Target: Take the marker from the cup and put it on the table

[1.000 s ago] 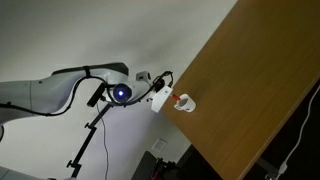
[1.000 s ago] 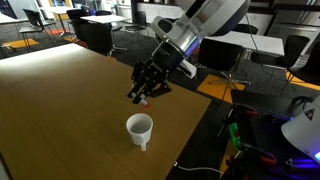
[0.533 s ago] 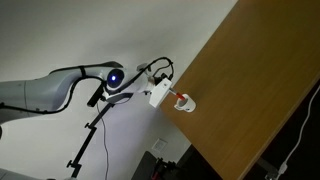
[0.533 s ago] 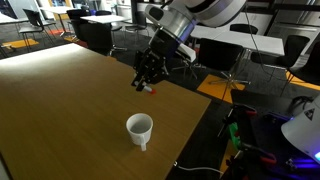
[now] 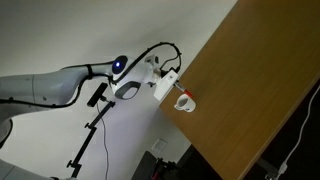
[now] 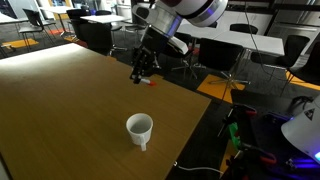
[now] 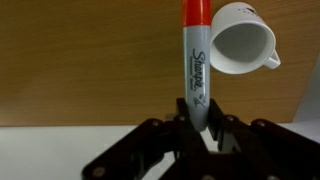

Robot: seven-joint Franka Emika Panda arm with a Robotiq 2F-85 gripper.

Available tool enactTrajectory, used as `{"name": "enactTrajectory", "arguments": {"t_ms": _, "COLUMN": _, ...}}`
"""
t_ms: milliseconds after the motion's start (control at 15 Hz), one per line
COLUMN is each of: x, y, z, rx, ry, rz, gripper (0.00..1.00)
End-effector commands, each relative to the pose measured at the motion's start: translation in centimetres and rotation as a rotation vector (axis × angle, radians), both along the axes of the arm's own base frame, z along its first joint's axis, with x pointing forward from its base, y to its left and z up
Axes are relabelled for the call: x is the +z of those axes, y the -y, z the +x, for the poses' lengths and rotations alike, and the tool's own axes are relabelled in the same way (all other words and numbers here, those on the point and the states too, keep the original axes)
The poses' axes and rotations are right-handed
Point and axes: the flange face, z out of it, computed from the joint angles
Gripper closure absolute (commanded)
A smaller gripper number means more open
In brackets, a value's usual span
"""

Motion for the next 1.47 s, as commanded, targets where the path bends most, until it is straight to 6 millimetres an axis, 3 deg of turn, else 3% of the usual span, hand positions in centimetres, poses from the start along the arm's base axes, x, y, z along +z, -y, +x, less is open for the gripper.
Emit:
{"name": "enactTrajectory", "arguments": {"t_ms": 0, "x": 0.0, "y": 0.0, "z": 0.0, "rx": 0.0, "ry": 0.0, "rz": 0.0, "gripper": 0.77}}
{"name": "enactTrajectory", "arguments": {"t_ms": 67, "x": 0.0, "y": 0.0, "z": 0.0, "rx": 0.0, "ry": 0.0, "rz": 0.0, "gripper": 0.94}}
{"name": "enactTrajectory", "arguments": {"t_ms": 333, "x": 1.1, "y": 1.7, "z": 2.1, "rx": 0.034, "ry": 0.016, "rz": -0.078, "gripper": 0.94}}
{"name": "enactTrajectory", "arguments": {"t_ms": 733, "x": 4.4, "y": 3.8, "z": 5.9, "rx": 0.119, "ry": 0.021, "rz": -0.178, "gripper": 0.94}}
{"name": "enactTrajectory", "arguments": {"t_ms": 1067, "x": 4.6, "y": 2.4, "z": 9.4, "rx": 0.208, "ry": -0.005, "rz": -0.169, "gripper": 0.94}}
{"name": "enactTrajectory", "arguments": {"t_ms": 1400, "x": 1.9, "y": -0.6, "z": 12.1, "rx": 0.256, "ry": -0.015, "rz": -0.194, "gripper": 0.94}}
